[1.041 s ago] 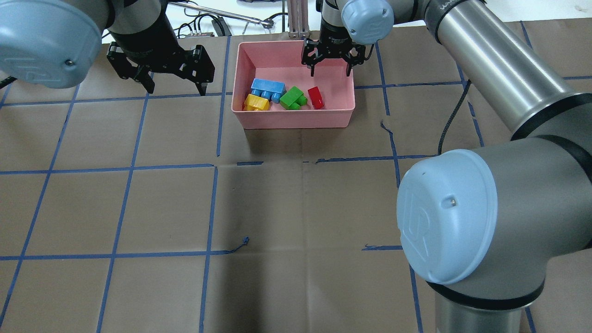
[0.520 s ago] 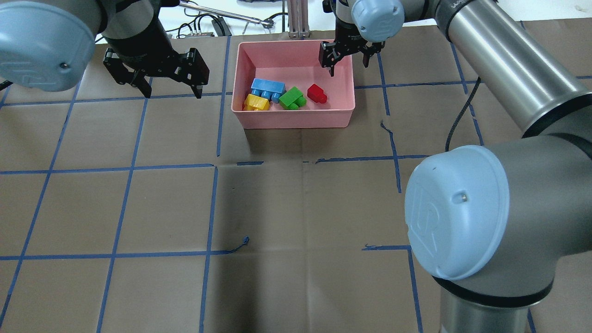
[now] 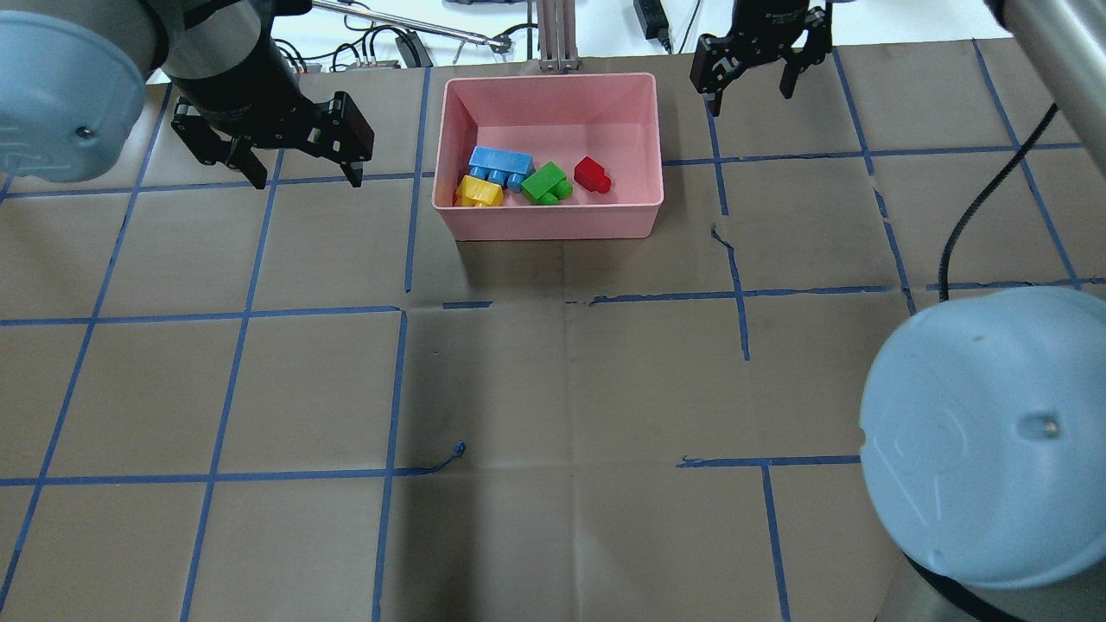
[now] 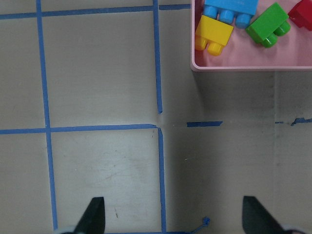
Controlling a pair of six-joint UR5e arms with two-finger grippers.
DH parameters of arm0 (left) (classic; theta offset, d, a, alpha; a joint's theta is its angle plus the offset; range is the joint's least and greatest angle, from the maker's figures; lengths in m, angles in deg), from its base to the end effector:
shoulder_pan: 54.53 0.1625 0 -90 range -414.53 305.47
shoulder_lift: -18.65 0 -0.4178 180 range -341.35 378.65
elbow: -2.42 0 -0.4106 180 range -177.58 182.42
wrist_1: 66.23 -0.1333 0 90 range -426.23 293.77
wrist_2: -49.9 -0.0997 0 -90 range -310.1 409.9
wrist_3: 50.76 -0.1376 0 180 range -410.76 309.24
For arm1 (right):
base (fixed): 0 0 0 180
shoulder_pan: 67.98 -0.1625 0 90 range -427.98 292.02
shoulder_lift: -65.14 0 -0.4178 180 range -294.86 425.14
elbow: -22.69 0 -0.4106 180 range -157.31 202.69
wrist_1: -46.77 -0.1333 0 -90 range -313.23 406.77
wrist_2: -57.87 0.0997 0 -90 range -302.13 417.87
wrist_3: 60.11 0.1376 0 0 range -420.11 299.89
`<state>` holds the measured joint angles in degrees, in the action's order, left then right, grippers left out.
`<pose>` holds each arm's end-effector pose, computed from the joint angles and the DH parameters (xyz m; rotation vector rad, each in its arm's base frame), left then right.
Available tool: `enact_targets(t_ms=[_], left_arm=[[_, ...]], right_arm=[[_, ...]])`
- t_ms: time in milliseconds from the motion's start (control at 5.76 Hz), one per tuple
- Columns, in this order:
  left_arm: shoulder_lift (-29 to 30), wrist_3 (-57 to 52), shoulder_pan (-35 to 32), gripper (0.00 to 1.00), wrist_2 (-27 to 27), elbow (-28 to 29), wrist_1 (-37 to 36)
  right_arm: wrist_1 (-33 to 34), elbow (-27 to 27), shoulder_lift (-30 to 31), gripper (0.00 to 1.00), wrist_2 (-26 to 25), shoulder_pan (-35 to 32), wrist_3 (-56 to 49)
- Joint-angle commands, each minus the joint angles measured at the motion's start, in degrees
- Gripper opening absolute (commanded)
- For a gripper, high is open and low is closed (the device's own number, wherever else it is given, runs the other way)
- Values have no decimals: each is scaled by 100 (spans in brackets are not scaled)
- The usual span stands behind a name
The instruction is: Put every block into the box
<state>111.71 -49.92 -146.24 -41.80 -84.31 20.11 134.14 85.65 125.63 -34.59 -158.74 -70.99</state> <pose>-0.1453 -0.5376 0.4507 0.0221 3.1116 -0.1061 0.1367 -0.7013 0.3626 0.3176 -3.0871 -0.1435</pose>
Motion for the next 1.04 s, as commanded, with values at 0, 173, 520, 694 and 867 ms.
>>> enact_targets(t_ms=[0,173,520,694,867], left_arm=[[-33,-5,4,100,-7,-11,14],[-51,-14,13,100,-24,-11,49],[-60,-5,4,100,-24,-11,41],[-69,4,13,100,-24,-11,41],[-77,4,13,100,-24,-11,32]], right_arm=[[-107,1456,1519,99,-1,50,225],[-124,1978,2276,99,34,-2,940],[-439,1931,2486,99,87,-56,1253],[-441,1678,2338,99,96,-64,1255],[-484,1580,2249,99,96,-64,1255]])
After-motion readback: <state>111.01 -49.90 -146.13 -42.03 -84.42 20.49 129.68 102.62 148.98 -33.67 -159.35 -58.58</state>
